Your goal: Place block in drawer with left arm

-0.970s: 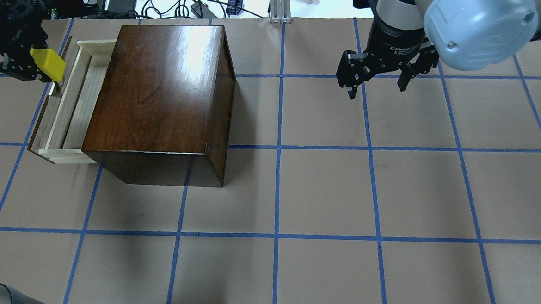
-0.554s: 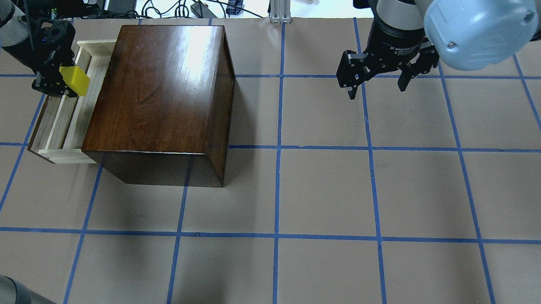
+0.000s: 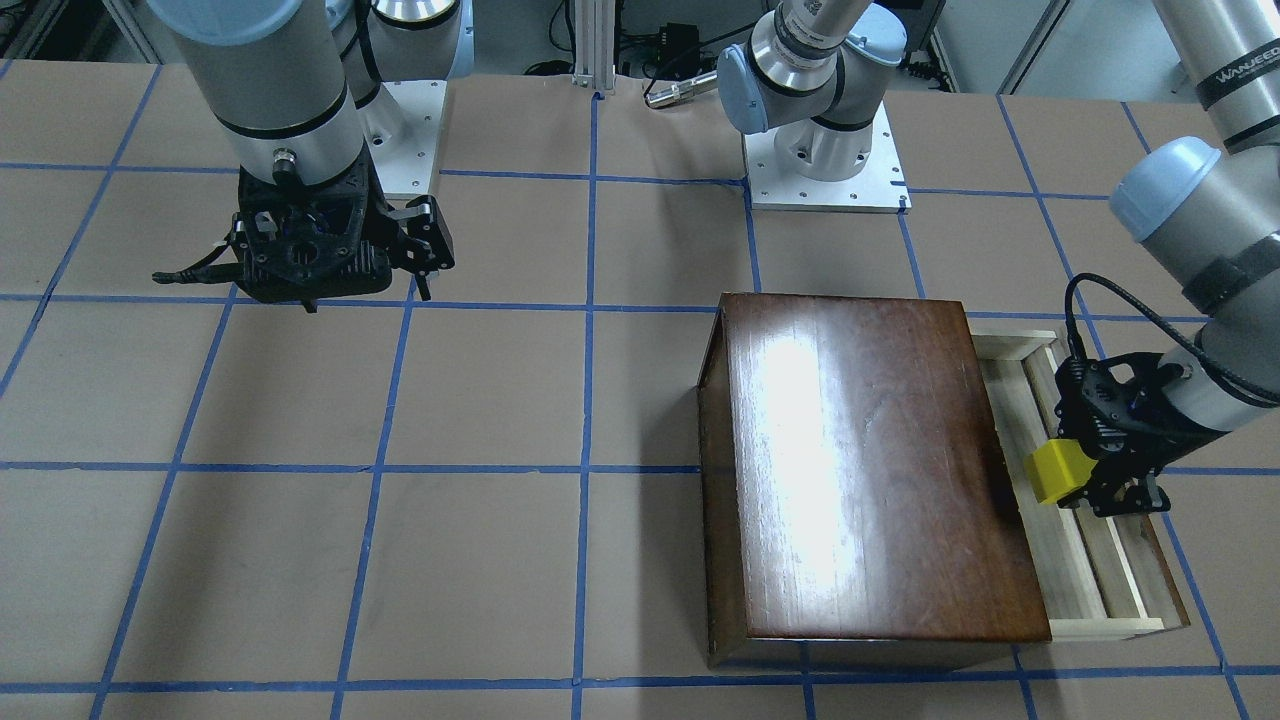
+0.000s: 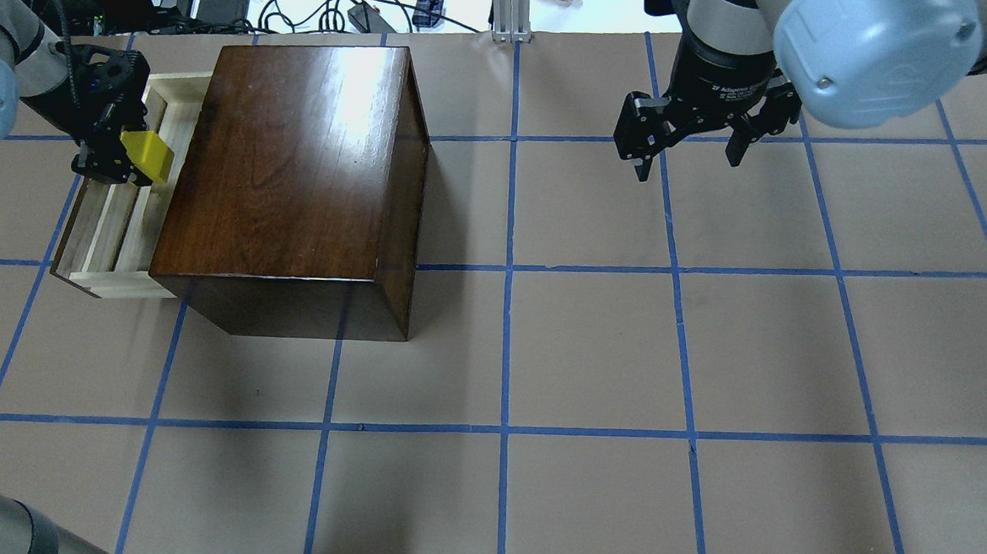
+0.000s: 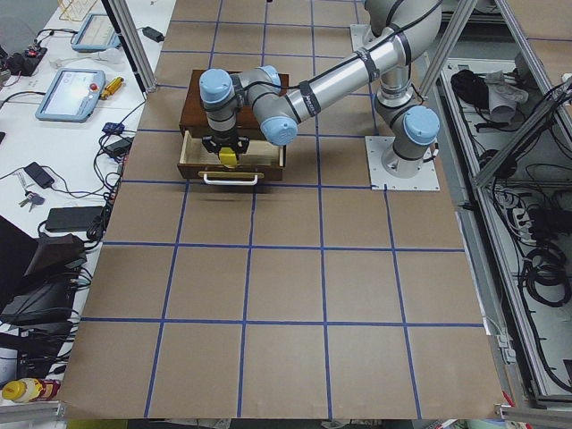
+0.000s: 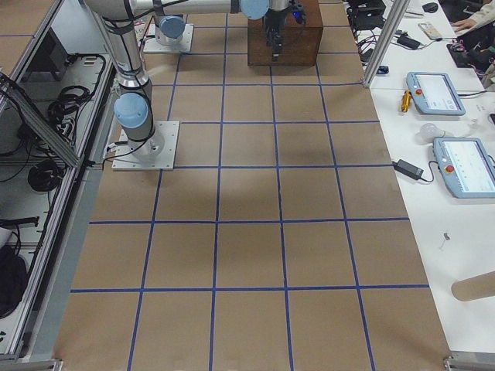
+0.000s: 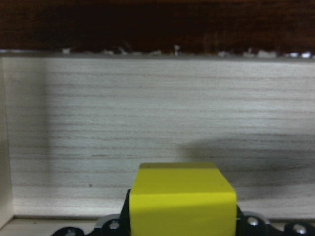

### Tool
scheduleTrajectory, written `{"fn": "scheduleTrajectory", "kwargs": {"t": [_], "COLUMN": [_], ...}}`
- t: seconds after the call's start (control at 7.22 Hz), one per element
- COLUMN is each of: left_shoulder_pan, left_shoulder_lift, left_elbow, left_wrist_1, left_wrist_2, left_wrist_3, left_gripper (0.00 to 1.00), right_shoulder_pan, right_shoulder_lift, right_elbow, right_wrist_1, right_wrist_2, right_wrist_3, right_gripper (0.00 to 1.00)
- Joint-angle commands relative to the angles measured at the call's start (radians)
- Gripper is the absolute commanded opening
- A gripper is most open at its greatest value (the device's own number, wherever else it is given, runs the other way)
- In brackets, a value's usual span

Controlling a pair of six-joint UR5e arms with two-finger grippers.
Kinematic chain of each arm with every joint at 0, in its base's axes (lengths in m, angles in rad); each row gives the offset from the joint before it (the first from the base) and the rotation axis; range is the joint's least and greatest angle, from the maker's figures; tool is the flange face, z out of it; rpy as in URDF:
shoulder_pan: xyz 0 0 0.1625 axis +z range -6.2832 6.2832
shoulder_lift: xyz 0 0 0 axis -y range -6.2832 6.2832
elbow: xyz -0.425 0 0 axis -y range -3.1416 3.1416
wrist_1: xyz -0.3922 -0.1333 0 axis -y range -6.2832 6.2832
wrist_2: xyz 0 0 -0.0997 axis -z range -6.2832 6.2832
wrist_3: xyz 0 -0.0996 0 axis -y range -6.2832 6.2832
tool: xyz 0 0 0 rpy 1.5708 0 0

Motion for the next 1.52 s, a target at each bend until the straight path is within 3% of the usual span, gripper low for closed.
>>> {"fn": "scheduleTrajectory", "kwargs": {"t": [0.0,0.42,0.69,1.11,1.39], "left_shoulder_pan": [-0.010,-0.018,-0.028,-0.035,-0.150], "left_shoulder_lift": [0.066,0.224,0.315,0.321,0.317], "left_elbow": [0.021,0.071,0.103,0.103,0.098], "left_wrist_1": [-0.074,-0.314,-0.498,-0.457,-0.343], "left_wrist_2": [0.000,0.007,0.027,0.023,0.035], "left_wrist_3": [-0.006,-0.113,-0.298,-0.929,-1.421], "left_gripper": [1.00,1.00,1.00,1.00,1.00], "right_shoulder_pan": [0.000,0.000,0.000,0.000,0.000], "right_shoulder_lift": [0.000,0.000,0.000,0.000,0.000], "right_elbow": [0.000,0.000,0.000,0.000,0.000], "right_wrist_1": [0.000,0.000,0.000,0.000,0.000], "right_wrist_2": [0.000,0.000,0.000,0.002,0.002], "right_wrist_3": [0.001,0.001,0.001,0.001,0.001], "right_gripper": [1.00,1.00,1.00,1.00,1.00]}}
